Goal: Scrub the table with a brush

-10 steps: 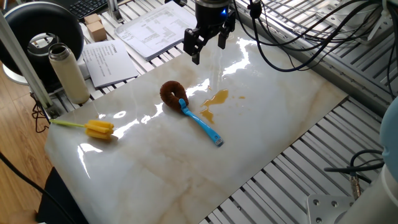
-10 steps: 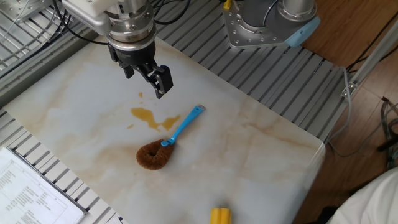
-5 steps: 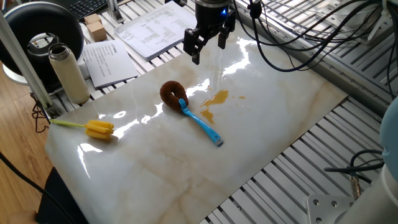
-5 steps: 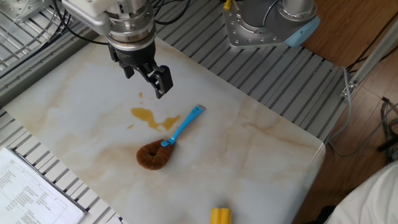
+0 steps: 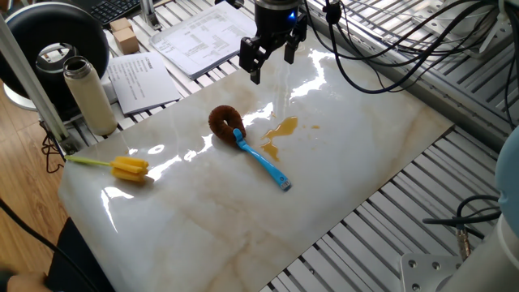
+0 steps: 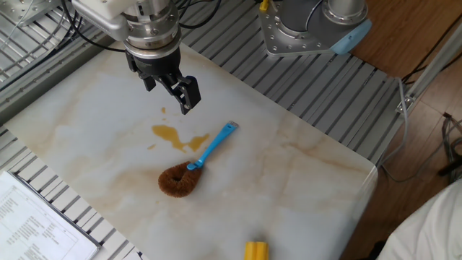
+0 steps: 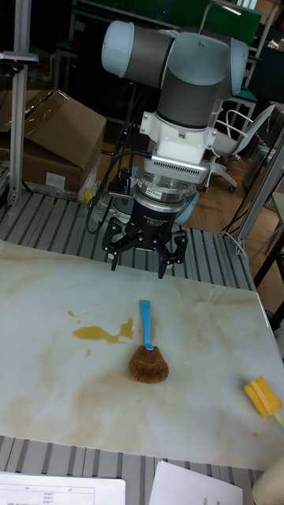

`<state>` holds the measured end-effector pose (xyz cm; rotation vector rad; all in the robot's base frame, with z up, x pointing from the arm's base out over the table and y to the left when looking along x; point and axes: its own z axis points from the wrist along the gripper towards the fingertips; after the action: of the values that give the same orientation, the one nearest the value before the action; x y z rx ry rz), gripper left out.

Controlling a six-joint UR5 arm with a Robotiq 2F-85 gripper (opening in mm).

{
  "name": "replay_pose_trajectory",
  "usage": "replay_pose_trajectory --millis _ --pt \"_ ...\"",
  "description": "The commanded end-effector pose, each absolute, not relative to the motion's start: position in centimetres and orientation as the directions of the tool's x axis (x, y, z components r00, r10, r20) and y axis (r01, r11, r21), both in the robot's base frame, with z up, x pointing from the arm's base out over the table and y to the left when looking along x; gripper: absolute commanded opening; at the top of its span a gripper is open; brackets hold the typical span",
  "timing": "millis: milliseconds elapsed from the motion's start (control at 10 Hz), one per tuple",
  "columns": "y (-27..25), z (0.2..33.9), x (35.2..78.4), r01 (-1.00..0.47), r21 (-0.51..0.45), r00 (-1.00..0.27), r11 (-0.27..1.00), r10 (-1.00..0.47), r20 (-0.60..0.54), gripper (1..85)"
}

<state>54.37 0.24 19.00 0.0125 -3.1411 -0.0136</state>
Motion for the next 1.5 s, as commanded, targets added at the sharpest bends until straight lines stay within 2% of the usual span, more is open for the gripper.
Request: replay_pose_trajectory --millis 0,600,900,1000,1100,1200,1300,1400 --pt "4.4 19.4 53.6 -0.048 0.162 -0.998 0.986 -0.052 0.02 26.7" --pt "6.8 17.3 56.4 -0.018 0.139 -1.0 0.99 -0.018 0.001 26.3" --pt "6.2 17.2 55.2 -0.016 0.12 -0.999 0.993 -0.021 0.046 27.3" --pt "6.4 16.4 55.8 0.0 0.114 -0.999 0.993 -0.005 0.041 34.0" --pt "6.7 13.4 57.5 0.007 0.094 -0.999 0.996 0.003 0.045 43.0" --pt "6.6 11.7 58.3 0.016 0.086 -0.999 0.996 0.012 0.049 45.3" --pt "6.5 11.7 58.4 0.003 0.093 -0.999 0.996 -0.001 0.043 47.7" --pt "6.7 13.3 57.8 -0.002 0.105 -0.999 0.994 -0.007 0.044 47.7"
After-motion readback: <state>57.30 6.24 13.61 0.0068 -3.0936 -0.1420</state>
